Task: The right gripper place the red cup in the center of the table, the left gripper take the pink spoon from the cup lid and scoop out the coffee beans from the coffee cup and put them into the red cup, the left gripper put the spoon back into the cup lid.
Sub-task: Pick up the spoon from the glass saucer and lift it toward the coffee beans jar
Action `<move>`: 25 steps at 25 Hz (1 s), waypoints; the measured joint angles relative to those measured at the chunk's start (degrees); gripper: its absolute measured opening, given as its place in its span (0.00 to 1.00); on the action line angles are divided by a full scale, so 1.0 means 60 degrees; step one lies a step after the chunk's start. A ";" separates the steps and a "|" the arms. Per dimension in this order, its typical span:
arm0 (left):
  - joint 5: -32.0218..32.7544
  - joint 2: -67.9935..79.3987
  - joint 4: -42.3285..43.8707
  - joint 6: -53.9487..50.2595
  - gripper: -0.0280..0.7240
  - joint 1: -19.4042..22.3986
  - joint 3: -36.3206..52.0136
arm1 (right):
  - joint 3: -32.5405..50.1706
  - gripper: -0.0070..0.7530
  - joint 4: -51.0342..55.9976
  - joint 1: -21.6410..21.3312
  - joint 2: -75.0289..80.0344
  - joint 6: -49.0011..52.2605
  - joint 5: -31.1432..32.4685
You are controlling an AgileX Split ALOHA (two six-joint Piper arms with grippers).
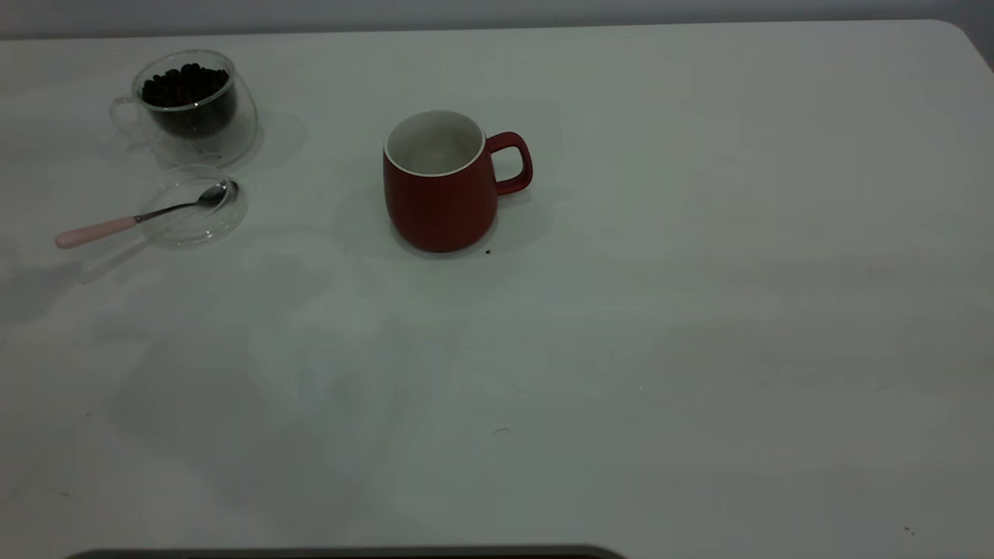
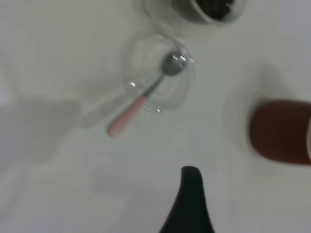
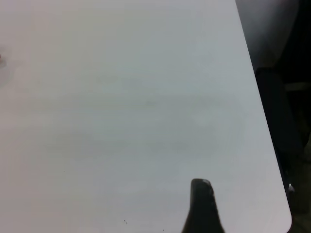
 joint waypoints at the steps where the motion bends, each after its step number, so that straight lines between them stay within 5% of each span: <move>1: -0.0212 0.0048 -0.0421 0.0388 0.99 0.0118 0.0292 | 0.0000 0.78 0.0000 0.0000 0.0000 0.0000 0.0000; 6: -0.0486 0.0676 -0.2458 0.2419 0.98 0.0562 0.0988 | 0.0000 0.78 0.0000 0.0000 -0.0028 0.0000 0.0000; 12: -0.0046 0.2115 -0.3096 0.3292 0.98 0.0572 0.1009 | 0.0000 0.78 0.0000 0.0000 -0.0045 0.0000 0.0000; 18: -0.0232 0.2462 -0.3485 0.3904 0.98 -0.0888 0.1009 | 0.0000 0.78 0.0000 0.0000 -0.0045 0.0000 0.0000; 25: -0.2237 0.2623 -0.3503 0.3143 0.98 -0.2488 0.1009 | 0.0000 0.78 0.0000 0.0000 -0.0045 0.0000 0.0000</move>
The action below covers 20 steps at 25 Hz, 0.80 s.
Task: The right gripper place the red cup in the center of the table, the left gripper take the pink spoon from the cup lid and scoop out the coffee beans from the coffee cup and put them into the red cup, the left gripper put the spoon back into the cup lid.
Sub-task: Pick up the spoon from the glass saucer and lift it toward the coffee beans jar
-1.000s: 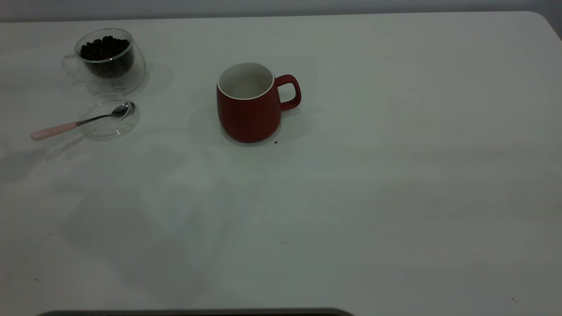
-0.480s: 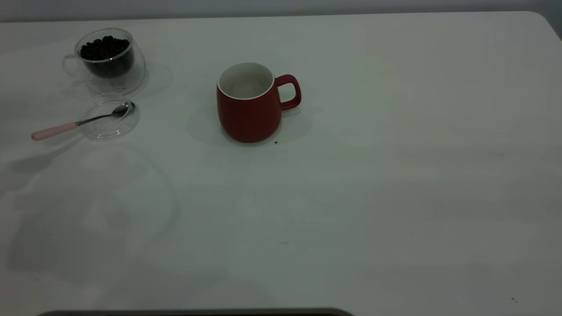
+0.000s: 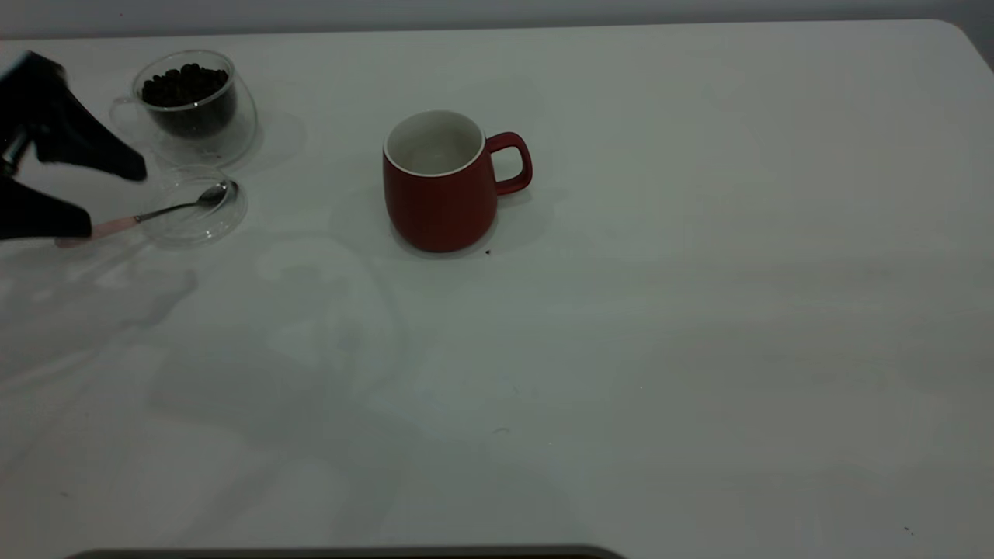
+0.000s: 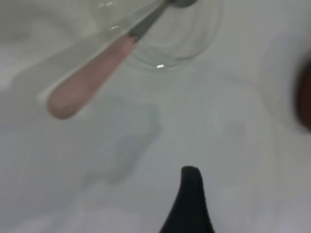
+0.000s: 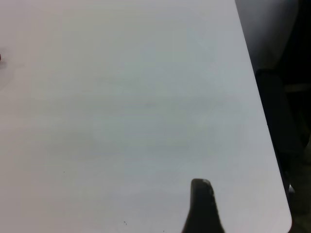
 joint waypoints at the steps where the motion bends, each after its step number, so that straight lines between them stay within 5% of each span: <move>1: -0.0224 0.0080 0.0000 0.0005 0.98 -0.0110 -0.0014 | 0.0000 0.78 0.0000 0.0000 0.0000 0.0000 0.0000; 20: -0.0631 0.1729 -0.0049 0.1705 0.96 -0.0240 -0.1496 | 0.0000 0.78 0.0000 0.0000 0.0000 0.0000 0.0000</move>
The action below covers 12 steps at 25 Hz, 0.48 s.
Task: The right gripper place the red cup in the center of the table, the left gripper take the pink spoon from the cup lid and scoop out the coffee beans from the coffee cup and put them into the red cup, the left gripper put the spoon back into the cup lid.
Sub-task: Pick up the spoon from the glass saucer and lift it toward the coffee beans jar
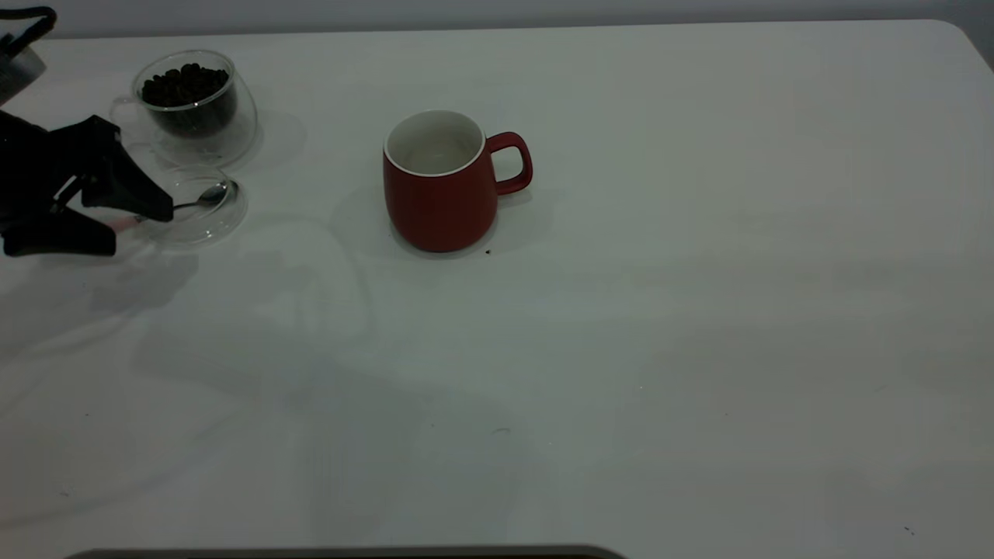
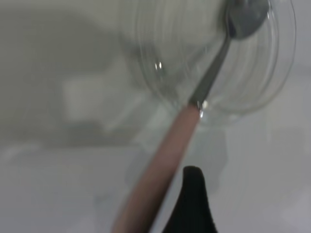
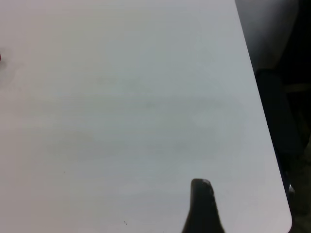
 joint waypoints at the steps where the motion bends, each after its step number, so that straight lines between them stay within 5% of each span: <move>1: -0.0008 0.0034 0.0000 0.0066 0.96 0.0000 -0.0106 | 0.0000 0.78 0.0000 0.0000 0.0000 0.0000 0.0000; 12: -0.0300 0.0069 0.0000 0.0408 0.94 0.0000 -0.1136 | 0.0000 0.78 0.0000 0.0000 0.0000 0.0000 0.0000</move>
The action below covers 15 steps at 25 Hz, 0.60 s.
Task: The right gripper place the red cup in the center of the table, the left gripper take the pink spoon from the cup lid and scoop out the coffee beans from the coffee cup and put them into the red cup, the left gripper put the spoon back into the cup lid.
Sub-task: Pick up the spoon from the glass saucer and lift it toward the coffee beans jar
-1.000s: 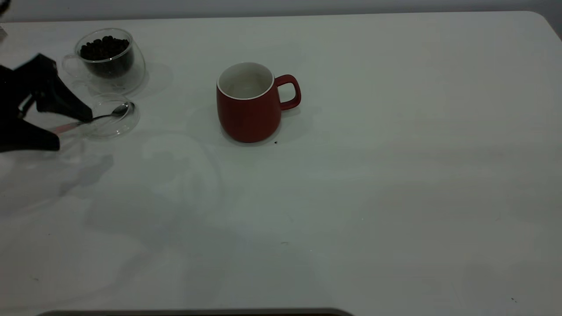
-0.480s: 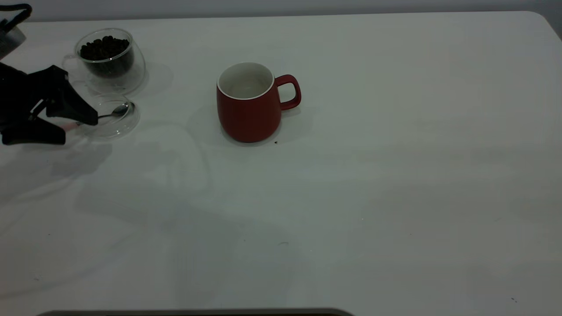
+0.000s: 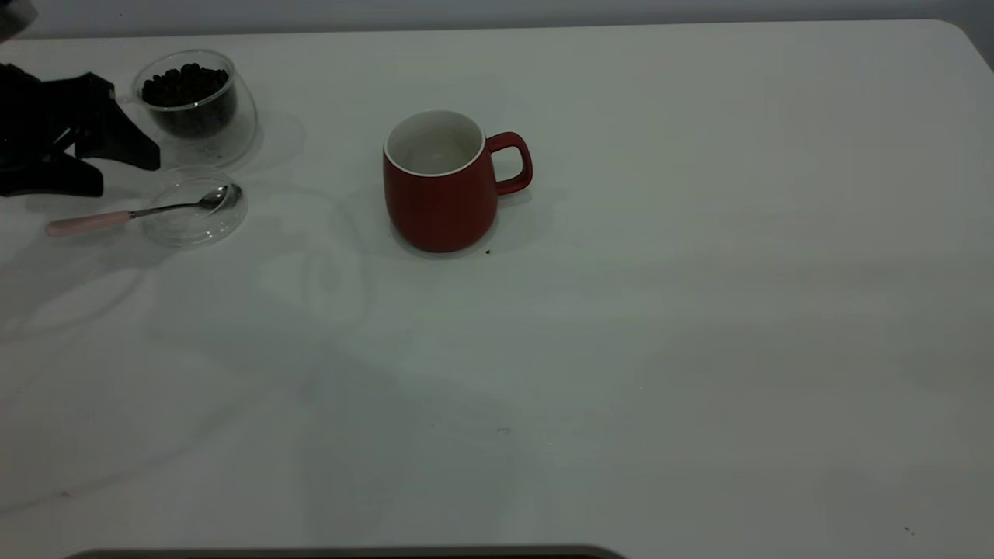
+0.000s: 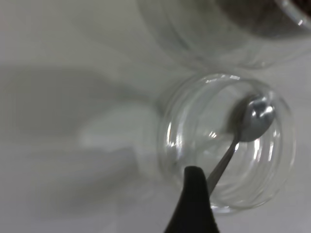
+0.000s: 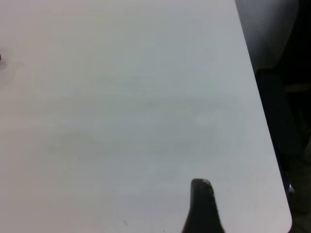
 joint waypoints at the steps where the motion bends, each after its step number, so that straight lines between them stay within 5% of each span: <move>1: 0.0212 0.0007 0.0000 -0.0030 0.94 0.0000 -0.0013 | 0.0000 0.78 0.0000 0.0000 0.0000 0.0000 0.0000; 7: 0.1688 0.0017 0.0900 -0.1472 0.94 -0.0095 -0.0048 | 0.0000 0.78 0.0000 0.0000 0.0000 0.0000 0.0000; 15: 0.0941 0.0035 0.4520 -0.4515 0.94 -0.0249 -0.0056 | 0.0000 0.78 0.0000 0.0000 0.0000 0.0000 0.0000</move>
